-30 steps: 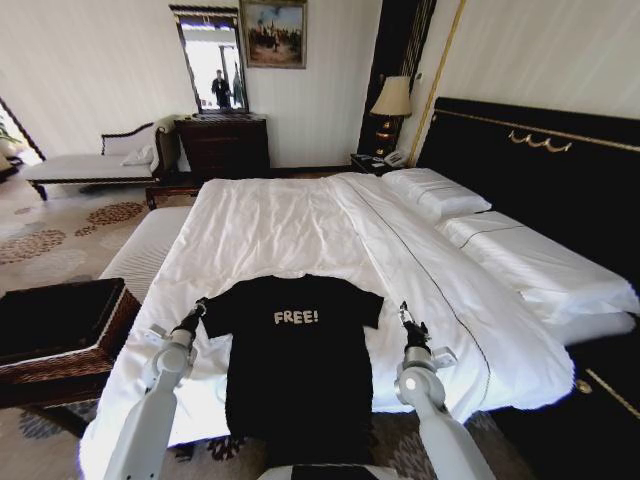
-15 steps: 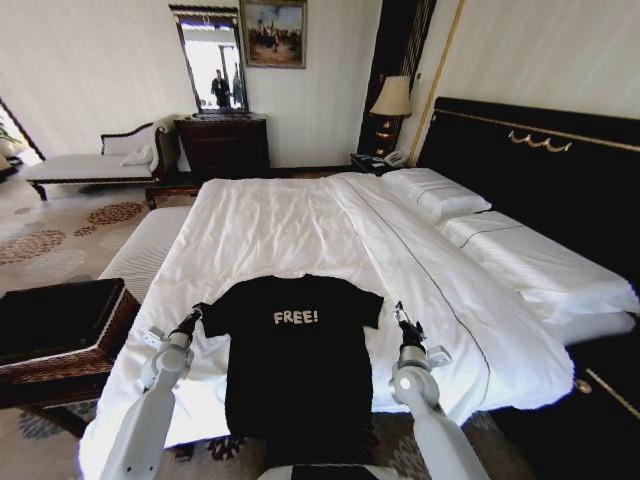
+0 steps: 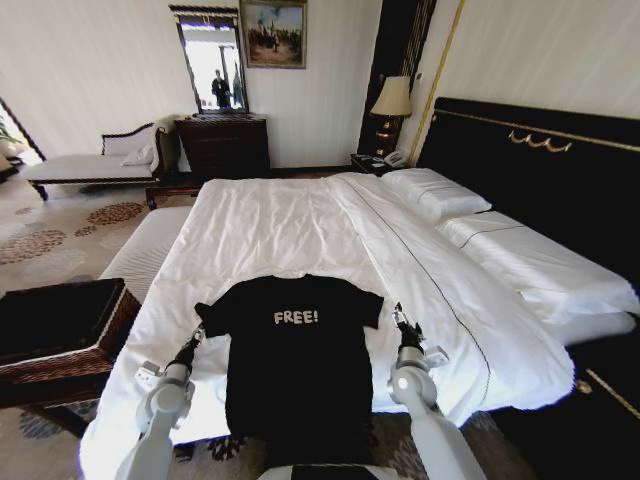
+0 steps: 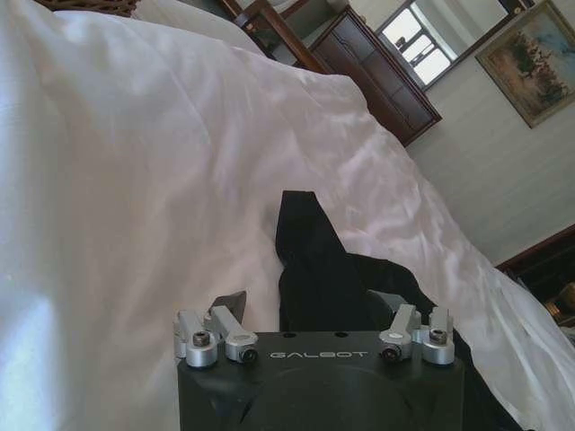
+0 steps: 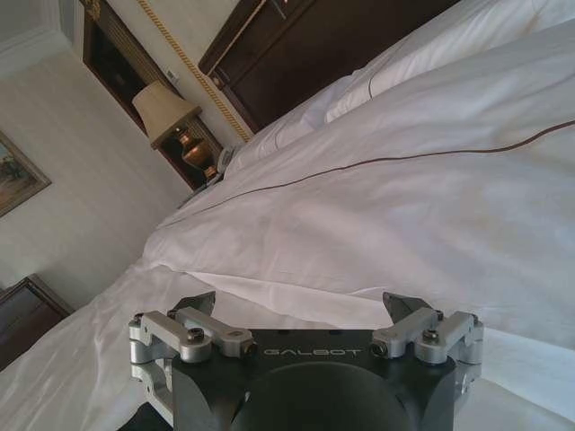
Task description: Fold the clothes on the bed and place them into the basket.
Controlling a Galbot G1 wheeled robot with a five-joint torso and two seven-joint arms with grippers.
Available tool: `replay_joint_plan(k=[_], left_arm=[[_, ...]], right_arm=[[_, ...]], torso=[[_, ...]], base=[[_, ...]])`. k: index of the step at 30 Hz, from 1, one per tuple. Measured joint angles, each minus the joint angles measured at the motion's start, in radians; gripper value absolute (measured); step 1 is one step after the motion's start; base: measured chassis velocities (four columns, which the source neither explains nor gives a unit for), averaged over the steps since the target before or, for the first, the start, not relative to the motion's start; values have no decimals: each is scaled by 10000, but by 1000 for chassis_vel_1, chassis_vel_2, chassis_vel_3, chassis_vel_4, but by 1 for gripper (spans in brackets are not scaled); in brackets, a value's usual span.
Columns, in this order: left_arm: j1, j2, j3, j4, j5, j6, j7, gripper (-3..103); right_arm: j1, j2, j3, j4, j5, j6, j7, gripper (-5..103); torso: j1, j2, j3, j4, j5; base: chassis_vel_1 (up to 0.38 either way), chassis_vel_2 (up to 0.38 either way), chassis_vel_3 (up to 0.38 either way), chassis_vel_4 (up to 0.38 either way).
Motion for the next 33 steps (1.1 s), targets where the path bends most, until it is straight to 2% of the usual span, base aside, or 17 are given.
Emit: replay_joint_plan(k=[1,2,3,5,8,11,12,14,15,17,20,23,24,28,30,32,33], left_arm=[[-23,-68,41,36,4,6,-26,83],[-55,-99,58,93,6,8,-40,83],[-154,-170,92,232,6,11,-70,93],[-216,-212,115,304,-5,17,-73,93],[-328,-285,184,441,-54,34,-46,101],[-432,-361,229,563,-64,38,51,91],[-459,-390,238,588,-59,39,98,91],[-506,-502,244,592,-57,30,203,81],[-506,-502,244,592,-57,30,203,81],[-507,-539,243,576,-63,4,252,70],[-499,-541,242,554,-58,-22,277,64],[-436,-539,204,366,-42,-23,211,47],[-436,-539,204,366,-42,-23,211,47],[-237,-565,143,214,134,-25,144,26],[-202,-578,129,221,167,-34,139,26],[-133,-601,109,240,196,-61,139,15],[-103,-611,104,253,205,-71,139,15]], right_arm=[[51,20,-52,-58,-25,-7,17,100],[77,28,-80,-89,-44,-12,24,100],[131,42,-133,-156,-83,-15,38,100],[159,49,-159,-188,-92,-17,44,100],[194,45,-180,-239,-93,-26,68,100],[196,4,-159,-290,-84,-29,83,100],[193,-6,-147,-299,-82,-29,84,100],[158,-37,-91,-319,-65,-29,87,100],[158,-37,-91,-319,-65,-29,87,100],[131,-38,-41,-341,-53,-26,86,100],[114,-18,0,-397,-44,-5,72,100],[102,-7,4,-461,-45,16,65,100],[102,-7,4,-461,-45,16,65,100],[217,-18,1,-467,-41,17,69,100],[229,-15,-9,-470,-44,16,73,100],[235,-11,-45,-470,-47,12,79,100],[236,-10,-62,-470,-53,11,81,100]], torso=[[0,0,0,-1,1],[1,0,0,-1,1],[1,0,1,-1,-1],[1,-1,1,-1,-1],[1,0,1,0,-1],[0,0,1,0,-1],[0,0,1,-1,-1],[1,-1,1,-1,-1],[1,-1,1,-1,-1],[1,-1,2,0,-2],[1,0,2,-1,-2],[1,-1,2,-1,-2],[1,-1,2,-1,-2],[1,-1,2,1,-2],[1,-1,1,1,-1],[1,0,1,1,-2],[1,0,1,0,-2]], base=[[0,0,0,0],[0,0,0,0],[0,0,0,0],[0,0,0,0],[0,0,0,0],[0,0,0,0],[0,0,0,0],[0,0,0,0],[0,0,0,0],[0,0,0,0],[0,0,0,0],[0,0,0,0],[0,0,0,0],[0,0,0,0],[0,0,0,0],[0,0,0,0],[0,0,0,0]])
